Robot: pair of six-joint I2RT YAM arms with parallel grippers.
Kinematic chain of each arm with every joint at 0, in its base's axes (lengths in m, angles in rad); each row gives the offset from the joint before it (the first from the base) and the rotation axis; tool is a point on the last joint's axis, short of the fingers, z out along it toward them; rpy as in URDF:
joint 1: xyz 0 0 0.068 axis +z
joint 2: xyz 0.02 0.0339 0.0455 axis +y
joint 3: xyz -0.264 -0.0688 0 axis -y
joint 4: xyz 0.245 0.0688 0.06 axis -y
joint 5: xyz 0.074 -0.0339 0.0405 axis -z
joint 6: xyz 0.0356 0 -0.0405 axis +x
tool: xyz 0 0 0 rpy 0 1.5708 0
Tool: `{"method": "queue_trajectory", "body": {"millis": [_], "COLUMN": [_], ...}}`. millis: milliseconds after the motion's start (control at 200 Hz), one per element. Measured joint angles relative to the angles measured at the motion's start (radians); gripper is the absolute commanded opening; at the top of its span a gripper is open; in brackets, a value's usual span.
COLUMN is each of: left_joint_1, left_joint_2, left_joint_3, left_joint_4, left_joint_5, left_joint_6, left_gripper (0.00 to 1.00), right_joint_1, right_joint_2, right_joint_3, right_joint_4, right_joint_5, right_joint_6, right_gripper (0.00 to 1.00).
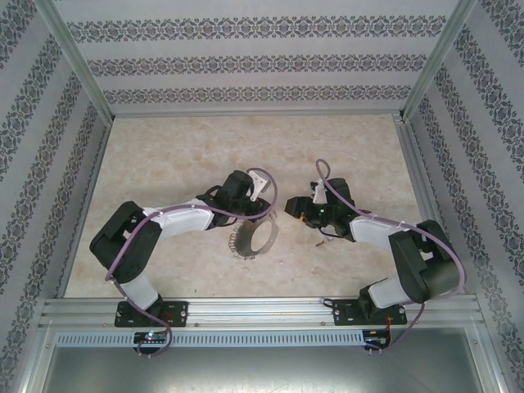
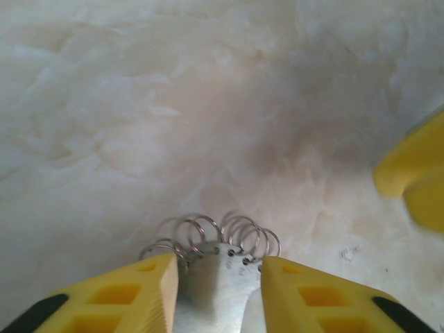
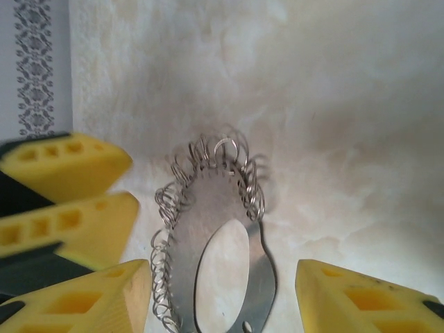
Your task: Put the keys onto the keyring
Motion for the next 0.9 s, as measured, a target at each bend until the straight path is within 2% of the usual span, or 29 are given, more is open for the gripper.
{"method": "queue_trajectory", "body": {"millis": [340, 899], "left_joint_1": [0.012, 0.059], "left_joint_2": [-0.022, -0.111], "left_joint_3": [-0.062, -0.174], "left_joint_4": [0.066, 0.151], "left_joint_5": [-0.047, -0.103], "left_joint_6": [-0.048, -0.068], "left_gripper": [0.48, 0.5], "right_joint_1": [0.126, 0.134], "right_joint_2": [0.15, 0.231], "right_joint_3": [0.069, 0.168], "right_joint_4": [0.024, -0.047], "right_joint_5": [0.034, 0.1], "right_joint_6": [0.098, 0.216], "right_gripper": [0.56, 0.56]}}
